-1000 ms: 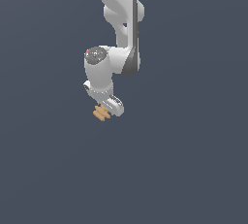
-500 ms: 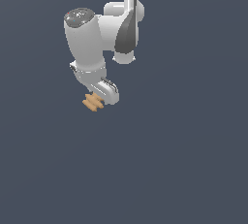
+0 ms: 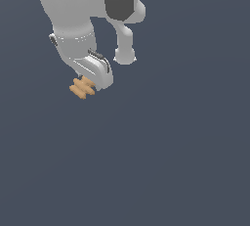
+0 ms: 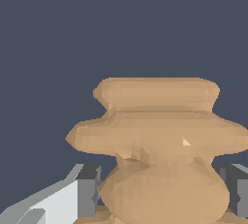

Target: Pick up the object and move it to a goal position.

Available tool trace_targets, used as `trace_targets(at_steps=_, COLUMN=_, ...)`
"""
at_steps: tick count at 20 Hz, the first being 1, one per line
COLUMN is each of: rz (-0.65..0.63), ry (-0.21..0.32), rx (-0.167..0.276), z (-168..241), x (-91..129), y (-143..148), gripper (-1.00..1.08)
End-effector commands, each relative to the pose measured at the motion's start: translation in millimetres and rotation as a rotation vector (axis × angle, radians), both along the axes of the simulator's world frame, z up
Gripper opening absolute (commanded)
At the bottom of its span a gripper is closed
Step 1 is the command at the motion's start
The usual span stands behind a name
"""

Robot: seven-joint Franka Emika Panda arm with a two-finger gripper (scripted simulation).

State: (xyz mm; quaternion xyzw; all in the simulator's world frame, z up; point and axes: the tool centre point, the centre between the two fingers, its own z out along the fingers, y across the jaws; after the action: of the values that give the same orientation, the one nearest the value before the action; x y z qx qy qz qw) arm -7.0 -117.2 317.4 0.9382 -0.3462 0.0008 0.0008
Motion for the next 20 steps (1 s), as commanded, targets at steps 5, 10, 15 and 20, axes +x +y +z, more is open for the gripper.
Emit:
trace_targets(at_steps=5, rz=0.001, ry=0.001, rx=0.0, z=59, x=11, y=-8, gripper=-1.0)
trace_targets(at_steps=10, rz=0.002, ry=0.001, rx=0.001, z=96, x=19, y=-14, gripper=-1.0)
trace_targets(at_steps=15, rz=0.003, ry=0.001, rx=0.001, z=126, x=26, y=-18, gripper=-1.0)
trace_targets(at_steps=20, rz=0.004, ry=0.001, rx=0.001, z=151, x=32, y=-22, gripper=-1.0)
